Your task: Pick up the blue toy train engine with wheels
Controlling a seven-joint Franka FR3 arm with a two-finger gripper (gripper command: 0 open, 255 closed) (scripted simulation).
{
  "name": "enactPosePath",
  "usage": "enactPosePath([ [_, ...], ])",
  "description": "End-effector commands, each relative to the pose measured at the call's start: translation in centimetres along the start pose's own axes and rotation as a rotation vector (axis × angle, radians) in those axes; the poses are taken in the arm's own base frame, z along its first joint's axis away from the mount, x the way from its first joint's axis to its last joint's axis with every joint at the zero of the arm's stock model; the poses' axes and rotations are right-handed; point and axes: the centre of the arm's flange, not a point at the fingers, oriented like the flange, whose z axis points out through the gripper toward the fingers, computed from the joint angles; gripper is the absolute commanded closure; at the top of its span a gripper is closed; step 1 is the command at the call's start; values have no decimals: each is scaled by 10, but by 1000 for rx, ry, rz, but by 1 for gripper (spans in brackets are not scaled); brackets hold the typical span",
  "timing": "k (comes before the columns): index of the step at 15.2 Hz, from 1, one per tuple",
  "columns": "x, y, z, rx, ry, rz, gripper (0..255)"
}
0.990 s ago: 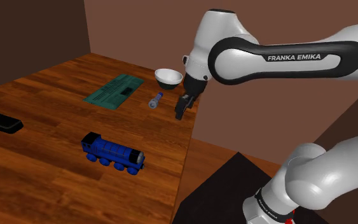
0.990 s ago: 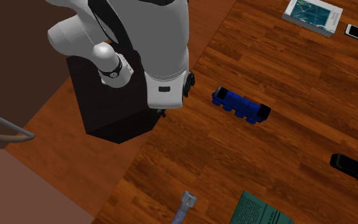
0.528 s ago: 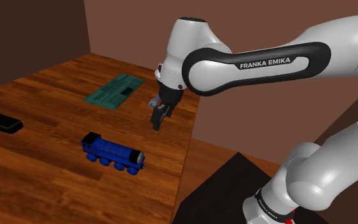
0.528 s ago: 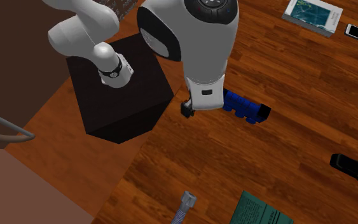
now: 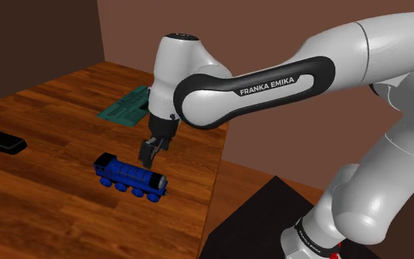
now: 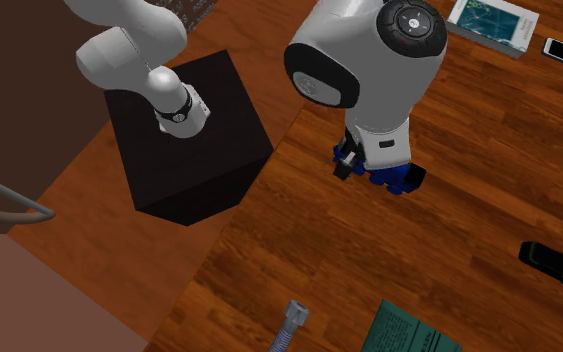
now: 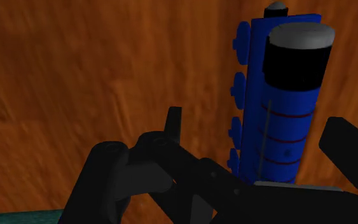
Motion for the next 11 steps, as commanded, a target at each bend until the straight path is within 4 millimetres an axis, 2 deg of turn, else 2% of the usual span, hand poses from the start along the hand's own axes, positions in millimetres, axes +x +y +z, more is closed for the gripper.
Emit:
enactPosePath([
  [1,15,-19,11,15,0,-18,0],
  [3,29,-37,22,28,1,-37,0],
  [4,30,-39,23,29,1,-39,0],
  [11,26,-36,62,29,1,-39,0],
])
